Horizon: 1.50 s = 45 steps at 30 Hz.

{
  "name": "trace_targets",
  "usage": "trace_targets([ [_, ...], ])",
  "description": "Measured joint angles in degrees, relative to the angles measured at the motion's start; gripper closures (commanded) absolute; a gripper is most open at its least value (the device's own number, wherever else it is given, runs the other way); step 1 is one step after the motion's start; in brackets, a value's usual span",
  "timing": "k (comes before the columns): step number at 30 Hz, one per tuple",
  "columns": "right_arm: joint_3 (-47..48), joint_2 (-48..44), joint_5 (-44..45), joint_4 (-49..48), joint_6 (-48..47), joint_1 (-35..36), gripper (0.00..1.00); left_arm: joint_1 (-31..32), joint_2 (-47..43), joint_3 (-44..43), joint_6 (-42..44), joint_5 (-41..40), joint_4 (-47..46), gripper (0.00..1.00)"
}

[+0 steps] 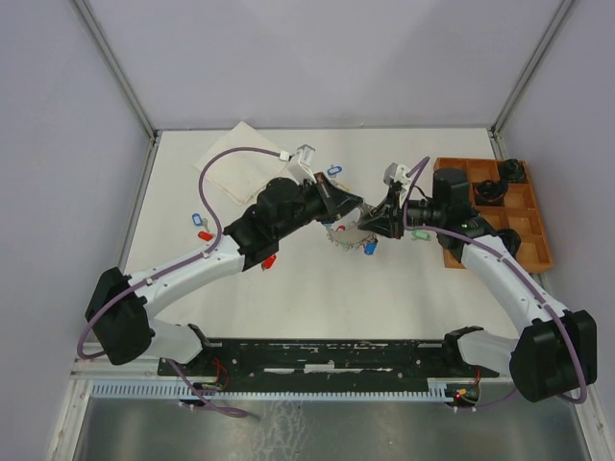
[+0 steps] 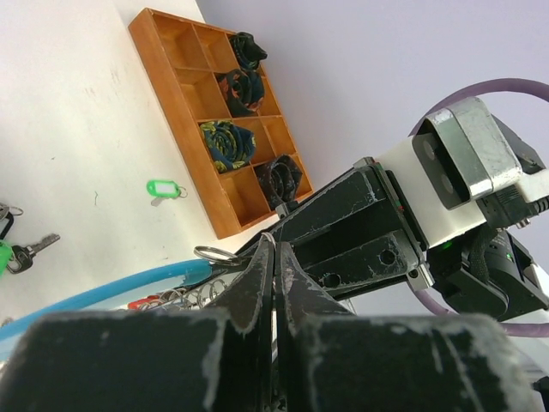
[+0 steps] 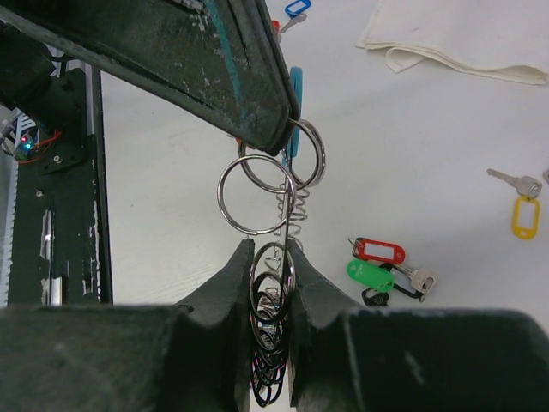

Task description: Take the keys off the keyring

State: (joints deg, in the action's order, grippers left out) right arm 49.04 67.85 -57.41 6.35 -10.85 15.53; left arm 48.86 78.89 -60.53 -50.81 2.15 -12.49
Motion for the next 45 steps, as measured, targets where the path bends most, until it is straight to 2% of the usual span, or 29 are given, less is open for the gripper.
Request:
trace_targets([
  [4,0.00,-0.15,-0.46,0.55,0.13,0.02,0.99,0.00,-0.57,0.59,1.51,0.07,-0.20,0.79],
  [8,0.02,-0.20,-1.05,2.21,0.63,0.02,0.99,-0.04,-2.62,3.06,4.46,0.04,-2.62,0.48],
  [12,1.36,-0.02,-2.60,5.84,-0.09,-0.07,0.99,-0.26,-7.76,7.69,10.67,0.00,-4.02,0.27],
  [15,4.55,1.31,-4.81,11.30,-3.52,-0.22,0.99,-0.31,-13.68,12.61,17.88,0.39,-4.28,0.20],
  [19,10.95,5.29,-7.50,23.41,-12.52,-0.26,0.99,-0.37,-21.27,19.23,28.41,2.19,-3.43,0.19],
  [25,19.32,12.22,-9.77,43.93,-29.79,-0.26,0.99,-0.37,-25.33,26.27,40.19,4.15,-1.88,0.09],
  [31,22.62,16.00,-10.99,58.12,-43.25,-0.26,0.99,-0.39,-21.07,26.27,45.79,8.81,-1.18,0.17],
  [41,24.17,16.90,-11.37,67.32,-52.57,-0.26,0.99,-0.39,-10.62,22.36,46.36,18.73,-4.72,0.48],
  [43,24.30,17.31,-11.45,68.24,-53.42,-0.26,0.99,-0.42,-9.77,21.79,45.77,20.61,-6.12,0.64],
  [45,24.50,17.79,-11.52,68.98,-54.34,-0.26,0.99,-0.42,-8.66,20.98,44.78,22.45,-7.63,0.92],
])
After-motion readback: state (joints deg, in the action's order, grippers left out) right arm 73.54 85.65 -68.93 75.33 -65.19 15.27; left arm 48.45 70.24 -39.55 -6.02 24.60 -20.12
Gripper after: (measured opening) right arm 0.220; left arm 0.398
